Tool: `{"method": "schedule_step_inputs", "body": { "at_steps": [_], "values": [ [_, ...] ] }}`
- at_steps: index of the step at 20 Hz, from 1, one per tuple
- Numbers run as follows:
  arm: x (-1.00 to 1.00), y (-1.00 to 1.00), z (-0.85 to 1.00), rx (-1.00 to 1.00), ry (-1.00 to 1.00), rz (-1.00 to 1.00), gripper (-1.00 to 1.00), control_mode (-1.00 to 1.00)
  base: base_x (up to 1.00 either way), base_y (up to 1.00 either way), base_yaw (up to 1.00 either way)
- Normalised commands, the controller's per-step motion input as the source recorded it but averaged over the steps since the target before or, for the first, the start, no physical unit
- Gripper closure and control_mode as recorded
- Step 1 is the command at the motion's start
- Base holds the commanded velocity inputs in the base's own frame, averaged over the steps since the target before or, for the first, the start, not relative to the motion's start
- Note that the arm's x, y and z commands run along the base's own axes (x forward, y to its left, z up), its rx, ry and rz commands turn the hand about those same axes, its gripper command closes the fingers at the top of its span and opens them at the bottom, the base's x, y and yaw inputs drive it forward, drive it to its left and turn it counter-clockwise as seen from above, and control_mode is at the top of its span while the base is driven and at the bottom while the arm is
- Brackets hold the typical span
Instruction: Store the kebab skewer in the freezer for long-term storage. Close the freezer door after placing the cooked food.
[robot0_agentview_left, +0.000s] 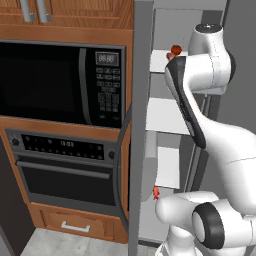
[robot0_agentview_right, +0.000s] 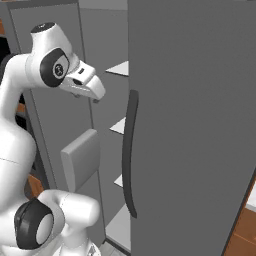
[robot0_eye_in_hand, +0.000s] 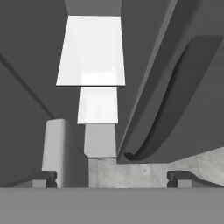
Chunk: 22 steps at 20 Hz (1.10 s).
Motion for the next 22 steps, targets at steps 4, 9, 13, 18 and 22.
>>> {"method": "schedule_step_inputs", "body": {
  "at_steps": [4, 9, 13, 18, 22],
  "values": [
    [-0.54, 0.0, -0.3, 0.13, 0.22, 0.01, -1.0, -1.0, 0.0, 0.0, 0.0],
    [-0.28, -0.01, -0.67, 0.11, 0.18, 0.01, -1.0, -1.0, 0.0, 0.0, 0.0],
    [-0.01, 0.02, -0.5, 0.0, 0.22, 0.0, -1.0, -1.0, 0.0, 0.0, 0.0],
    [-0.09, 0.06, -0.31, 0.0, 0.24, 0.0, -1.0, -1.0, 0.0, 0.0, 0.0],
    [-0.48, 0.04, -0.22, 0.0, 0.14, 0.08, -1.0, -1.0, 0.0, 0.0, 0.0]
  ]
}}
